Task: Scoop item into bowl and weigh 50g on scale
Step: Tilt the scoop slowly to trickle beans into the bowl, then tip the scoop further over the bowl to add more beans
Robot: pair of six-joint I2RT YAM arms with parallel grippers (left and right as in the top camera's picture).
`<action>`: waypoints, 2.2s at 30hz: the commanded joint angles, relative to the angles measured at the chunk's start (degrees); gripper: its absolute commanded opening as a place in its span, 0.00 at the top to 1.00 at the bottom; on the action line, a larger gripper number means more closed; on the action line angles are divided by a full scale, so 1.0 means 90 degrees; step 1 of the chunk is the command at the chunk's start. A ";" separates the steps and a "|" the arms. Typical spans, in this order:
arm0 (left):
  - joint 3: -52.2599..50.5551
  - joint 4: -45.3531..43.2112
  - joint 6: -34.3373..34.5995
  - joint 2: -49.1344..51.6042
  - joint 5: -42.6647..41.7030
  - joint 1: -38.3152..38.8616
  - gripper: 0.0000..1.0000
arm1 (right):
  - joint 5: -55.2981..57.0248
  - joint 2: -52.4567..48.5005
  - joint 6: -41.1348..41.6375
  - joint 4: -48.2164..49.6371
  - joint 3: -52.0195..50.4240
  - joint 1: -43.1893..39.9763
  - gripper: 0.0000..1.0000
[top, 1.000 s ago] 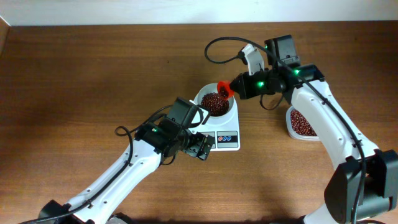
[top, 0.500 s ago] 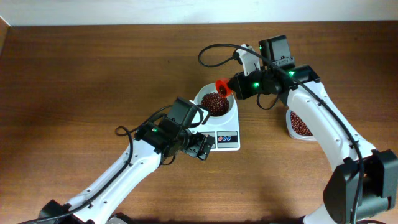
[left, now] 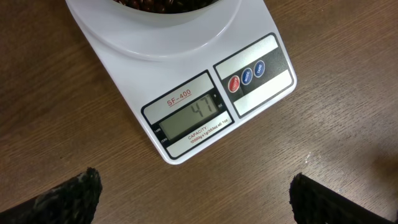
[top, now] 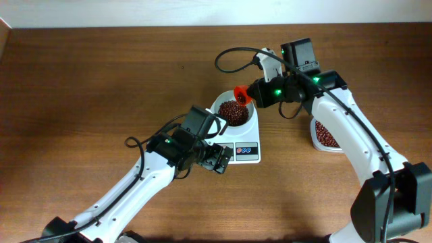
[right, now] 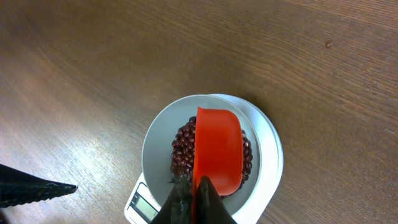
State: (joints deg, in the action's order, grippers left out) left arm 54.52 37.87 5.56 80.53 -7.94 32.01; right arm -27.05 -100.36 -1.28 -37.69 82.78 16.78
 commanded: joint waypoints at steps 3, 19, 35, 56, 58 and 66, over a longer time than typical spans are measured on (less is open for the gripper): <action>-0.0034 -0.0010 -0.0100 0.0012 0.0027 -0.0017 0.01 | 0.0085 0.0117 0.0005 0.0061 0.0163 0.0046 0.96; -0.0034 -0.0010 -0.0100 0.0012 0.0027 -0.0017 0.01 | 0.0175 0.0141 -0.0255 -0.0051 0.0163 0.0168 0.96; -0.0034 -0.0010 -0.0100 0.0012 0.0027 -0.0017 0.01 | 0.0126 0.0141 -0.0141 -0.0027 0.0163 0.0117 0.96; -0.0034 -0.0010 -0.0100 0.0012 0.0027 -0.0017 0.01 | 0.0508 0.0143 0.0051 0.0027 0.0163 0.0296 0.96; -0.0034 -0.0010 -0.0100 0.0012 0.0024 -0.0017 0.01 | 0.0508 0.0143 0.0051 0.0036 0.0163 0.0296 0.96; -0.0034 -0.0010 -0.0100 0.0012 0.0024 -0.0017 0.01 | 0.0500 0.0158 0.0024 0.0112 0.0163 0.0311 0.96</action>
State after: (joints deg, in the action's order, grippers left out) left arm 54.52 37.87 5.56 80.53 -7.94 32.01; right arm -21.71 -100.36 -1.28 -36.82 82.83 19.38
